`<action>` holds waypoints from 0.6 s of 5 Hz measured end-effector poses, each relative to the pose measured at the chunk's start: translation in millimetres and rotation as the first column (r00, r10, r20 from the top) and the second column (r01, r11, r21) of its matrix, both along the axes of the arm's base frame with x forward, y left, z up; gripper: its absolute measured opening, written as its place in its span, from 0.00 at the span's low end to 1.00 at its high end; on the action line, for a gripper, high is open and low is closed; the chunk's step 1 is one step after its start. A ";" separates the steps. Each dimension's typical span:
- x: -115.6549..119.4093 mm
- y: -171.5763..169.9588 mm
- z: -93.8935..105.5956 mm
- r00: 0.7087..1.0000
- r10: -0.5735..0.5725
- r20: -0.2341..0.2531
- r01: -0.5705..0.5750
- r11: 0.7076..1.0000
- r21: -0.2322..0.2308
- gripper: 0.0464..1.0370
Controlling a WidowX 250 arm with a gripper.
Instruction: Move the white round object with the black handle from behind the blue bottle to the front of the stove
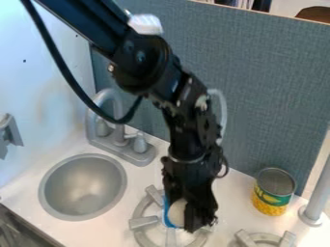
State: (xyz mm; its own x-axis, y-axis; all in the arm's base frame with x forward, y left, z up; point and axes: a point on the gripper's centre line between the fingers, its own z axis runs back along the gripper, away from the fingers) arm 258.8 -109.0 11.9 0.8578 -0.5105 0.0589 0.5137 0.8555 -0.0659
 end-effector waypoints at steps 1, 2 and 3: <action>-0.6 6.2 -13.6 1.000 0.007 0.005 -0.007 0.999 0.039 0.57; 1.7 7.5 -14.9 1.000 -0.012 0.022 0.011 0.999 0.044 0.57; 0.4 10.0 -16.3 0.999 -0.047 0.015 0.046 0.997 0.064 0.57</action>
State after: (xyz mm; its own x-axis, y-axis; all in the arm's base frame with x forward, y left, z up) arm 259.2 -98.9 -4.4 0.8325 -0.5526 0.0388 0.5532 0.8331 -0.0039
